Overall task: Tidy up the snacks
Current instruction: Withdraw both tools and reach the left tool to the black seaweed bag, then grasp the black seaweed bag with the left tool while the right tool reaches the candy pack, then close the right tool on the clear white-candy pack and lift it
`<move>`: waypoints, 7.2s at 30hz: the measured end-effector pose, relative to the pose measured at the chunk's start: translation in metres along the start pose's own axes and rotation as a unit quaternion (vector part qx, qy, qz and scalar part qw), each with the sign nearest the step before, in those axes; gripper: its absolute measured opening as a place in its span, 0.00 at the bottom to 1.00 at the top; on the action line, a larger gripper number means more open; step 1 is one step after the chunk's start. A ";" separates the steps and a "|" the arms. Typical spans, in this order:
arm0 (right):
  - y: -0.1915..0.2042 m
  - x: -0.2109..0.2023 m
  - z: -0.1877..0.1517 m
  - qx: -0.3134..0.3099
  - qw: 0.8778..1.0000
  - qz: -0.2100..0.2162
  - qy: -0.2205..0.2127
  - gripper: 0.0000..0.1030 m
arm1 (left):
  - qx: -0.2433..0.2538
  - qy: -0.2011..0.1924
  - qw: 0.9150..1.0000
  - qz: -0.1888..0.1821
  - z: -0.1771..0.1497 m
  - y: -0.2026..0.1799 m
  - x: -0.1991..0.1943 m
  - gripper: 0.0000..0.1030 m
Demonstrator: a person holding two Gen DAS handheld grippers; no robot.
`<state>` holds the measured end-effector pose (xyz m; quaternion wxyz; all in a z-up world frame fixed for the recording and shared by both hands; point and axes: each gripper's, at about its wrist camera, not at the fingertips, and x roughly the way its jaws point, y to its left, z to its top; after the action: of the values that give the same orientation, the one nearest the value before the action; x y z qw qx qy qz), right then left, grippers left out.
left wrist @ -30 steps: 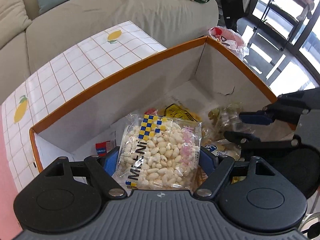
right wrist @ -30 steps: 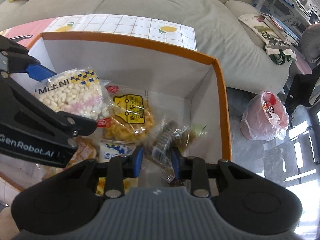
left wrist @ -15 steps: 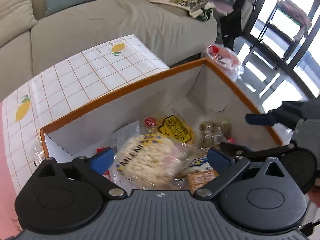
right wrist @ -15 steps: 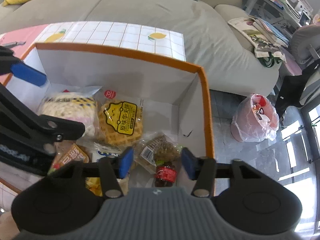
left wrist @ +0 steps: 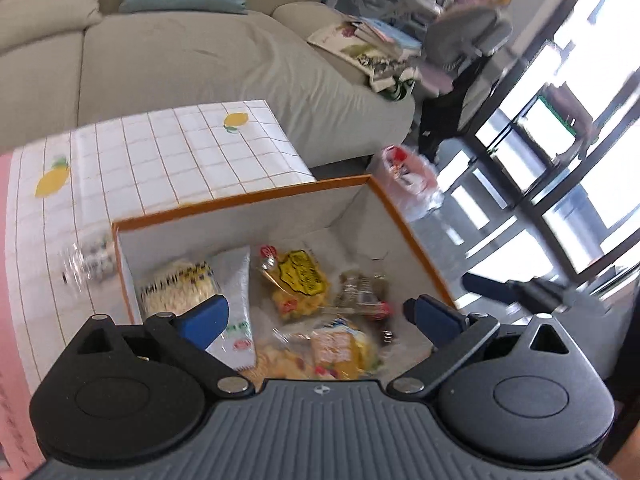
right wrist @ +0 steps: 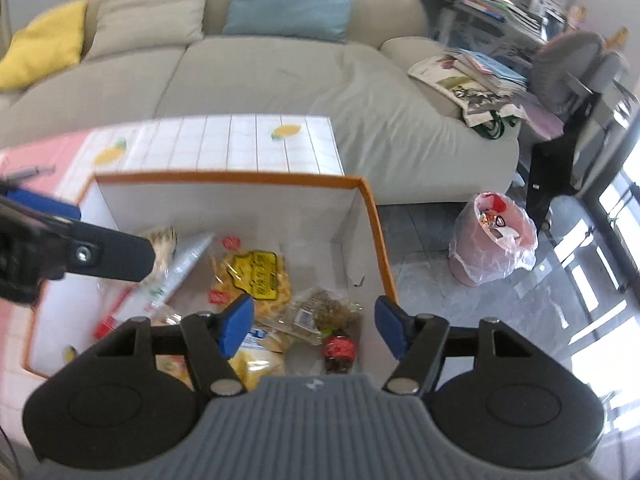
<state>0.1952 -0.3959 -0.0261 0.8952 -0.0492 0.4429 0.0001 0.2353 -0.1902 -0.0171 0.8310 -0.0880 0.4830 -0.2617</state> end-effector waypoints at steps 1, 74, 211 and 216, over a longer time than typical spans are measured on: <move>0.001 -0.006 -0.001 0.010 1.000 0.002 -0.006 0.64 | -0.005 0.000 1.000 -0.014 -0.001 0.002 -0.006 1.00; 0.316 0.105 -0.028 -0.101 0.990 0.098 0.013 0.48 | -0.108 0.023 0.983 0.149 -0.124 0.267 -0.063 0.68; 0.307 0.082 -0.075 -0.072 0.979 0.188 0.001 0.00 | -0.037 0.028 0.989 0.137 -0.126 0.282 -0.044 0.54; 0.305 0.058 -0.099 -0.102 0.972 0.210 0.027 0.00 | -0.052 0.048 0.986 0.150 -0.143 0.270 -0.053 0.51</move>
<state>0.1389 -0.1031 -0.1583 0.8531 -0.0461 0.4651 0.2320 0.1878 0.0814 -0.1588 0.8310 -0.0447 0.5429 -0.1127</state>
